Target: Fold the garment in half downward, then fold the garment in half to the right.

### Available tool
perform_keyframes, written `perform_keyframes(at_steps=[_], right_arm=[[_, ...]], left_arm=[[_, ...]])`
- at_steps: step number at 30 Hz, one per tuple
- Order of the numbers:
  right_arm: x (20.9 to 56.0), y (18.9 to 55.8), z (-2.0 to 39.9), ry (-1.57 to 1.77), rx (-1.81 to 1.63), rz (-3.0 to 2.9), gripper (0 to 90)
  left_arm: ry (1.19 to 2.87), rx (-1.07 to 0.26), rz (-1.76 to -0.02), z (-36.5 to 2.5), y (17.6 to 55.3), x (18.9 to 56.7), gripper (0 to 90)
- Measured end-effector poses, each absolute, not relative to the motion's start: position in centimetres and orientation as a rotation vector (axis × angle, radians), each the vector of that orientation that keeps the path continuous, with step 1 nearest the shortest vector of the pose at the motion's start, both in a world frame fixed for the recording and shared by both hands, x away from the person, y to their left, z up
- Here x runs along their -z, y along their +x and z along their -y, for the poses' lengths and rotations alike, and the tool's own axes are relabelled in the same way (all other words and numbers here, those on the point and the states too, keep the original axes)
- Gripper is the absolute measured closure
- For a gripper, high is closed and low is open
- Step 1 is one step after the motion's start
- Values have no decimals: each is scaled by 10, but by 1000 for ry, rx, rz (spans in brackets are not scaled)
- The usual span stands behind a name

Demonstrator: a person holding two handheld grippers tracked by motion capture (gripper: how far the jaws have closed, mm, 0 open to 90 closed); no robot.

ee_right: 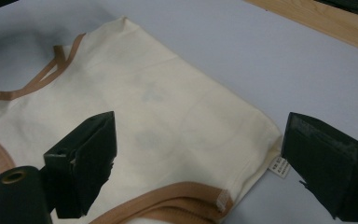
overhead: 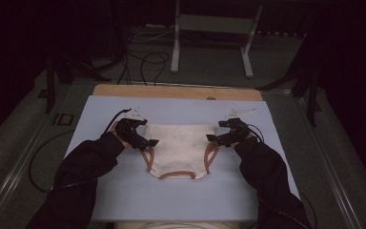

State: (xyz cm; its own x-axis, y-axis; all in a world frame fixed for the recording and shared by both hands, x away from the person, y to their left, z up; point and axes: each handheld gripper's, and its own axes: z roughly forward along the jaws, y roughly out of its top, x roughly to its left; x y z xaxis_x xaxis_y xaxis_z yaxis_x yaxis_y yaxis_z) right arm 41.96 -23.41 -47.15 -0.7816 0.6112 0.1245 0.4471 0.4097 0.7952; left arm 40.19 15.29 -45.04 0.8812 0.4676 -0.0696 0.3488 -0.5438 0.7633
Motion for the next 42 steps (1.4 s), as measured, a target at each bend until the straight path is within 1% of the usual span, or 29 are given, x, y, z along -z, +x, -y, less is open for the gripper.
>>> perform_keyframes(at_steps=[7,18,28,33,42], right_arm=[[467,410,232,915,-1317,-2465,105],[467,411,225,906,-1326,-2473,105],[460,414,209,864,-1343,-2485,105],[458,418,195,840,-1357,-2501,105],[451,424,173,795,-1375,-2511,105]], left_arm=[[2185,-190,-527,-155,383,450,0],[2186,-218,-516,-159,368,457,0],[2188,-218,-479,-158,352,453,0],[2211,-215,-455,-153,337,459,0],[2221,-208,-414,-147,323,467,2]])
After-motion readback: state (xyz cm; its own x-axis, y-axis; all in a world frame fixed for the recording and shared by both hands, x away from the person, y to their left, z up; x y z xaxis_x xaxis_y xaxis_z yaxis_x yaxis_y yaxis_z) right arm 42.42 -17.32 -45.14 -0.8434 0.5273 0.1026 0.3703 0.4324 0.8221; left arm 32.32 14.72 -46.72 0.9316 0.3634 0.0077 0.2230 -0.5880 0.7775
